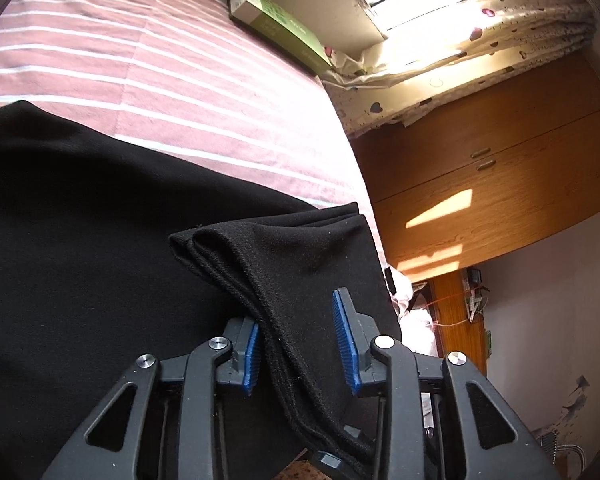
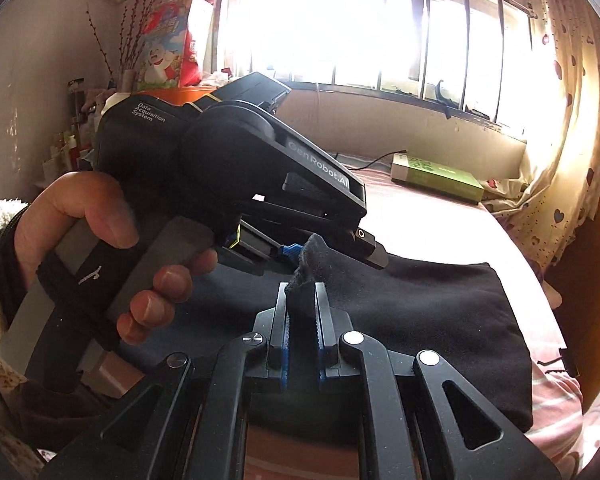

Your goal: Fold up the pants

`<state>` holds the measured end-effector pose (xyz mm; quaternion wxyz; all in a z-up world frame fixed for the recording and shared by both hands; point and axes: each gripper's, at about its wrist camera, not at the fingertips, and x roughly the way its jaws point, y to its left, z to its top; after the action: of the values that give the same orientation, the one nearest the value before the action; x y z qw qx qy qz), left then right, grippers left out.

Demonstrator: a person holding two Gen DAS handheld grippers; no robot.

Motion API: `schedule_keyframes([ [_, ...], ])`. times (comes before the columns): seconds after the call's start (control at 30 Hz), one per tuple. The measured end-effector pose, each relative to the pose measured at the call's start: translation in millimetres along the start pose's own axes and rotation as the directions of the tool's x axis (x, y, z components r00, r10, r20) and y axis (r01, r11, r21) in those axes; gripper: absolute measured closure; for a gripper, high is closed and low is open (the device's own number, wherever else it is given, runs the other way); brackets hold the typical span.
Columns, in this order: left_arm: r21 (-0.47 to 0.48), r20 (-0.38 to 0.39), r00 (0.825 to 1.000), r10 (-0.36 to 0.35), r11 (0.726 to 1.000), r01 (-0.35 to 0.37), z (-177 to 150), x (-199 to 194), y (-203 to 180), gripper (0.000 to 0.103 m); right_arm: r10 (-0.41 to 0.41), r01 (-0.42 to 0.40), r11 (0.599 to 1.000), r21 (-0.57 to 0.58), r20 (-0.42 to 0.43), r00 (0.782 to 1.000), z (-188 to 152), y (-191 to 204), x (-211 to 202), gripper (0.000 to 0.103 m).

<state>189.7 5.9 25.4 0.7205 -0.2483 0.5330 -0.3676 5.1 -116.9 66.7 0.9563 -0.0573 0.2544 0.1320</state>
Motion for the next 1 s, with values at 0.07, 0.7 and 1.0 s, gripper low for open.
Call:
schedule_keyframes([
  [0.07, -0.008, 0.025, 0.999, 0.021, 1.000, -0.021, -0.8, -6.7, 7.4, 0.050, 0.027, -0.027, 1.000, -0.016, -0.007, 1.000, 0.9, 8.8, 6.6, 0.094],
  [0.7, -0.001, 0.034, 0.991, 0.128, 0.992, -0.128, -9.1, -0.5, 46.6, 0.047, 0.170, -0.167, 0.985, 0.034, -0.122, 0.978, -25.2, 10.3, 33.9, 0.086],
  [1.0, -0.002, 0.049, 0.987, 0.152, 0.988, -0.152, -7.3, 1.8, 43.6, 0.047, -0.093, 0.093, 0.988, 0.125, -0.011, 0.996, -50.2, -63.2, -50.3, 0.084],
])
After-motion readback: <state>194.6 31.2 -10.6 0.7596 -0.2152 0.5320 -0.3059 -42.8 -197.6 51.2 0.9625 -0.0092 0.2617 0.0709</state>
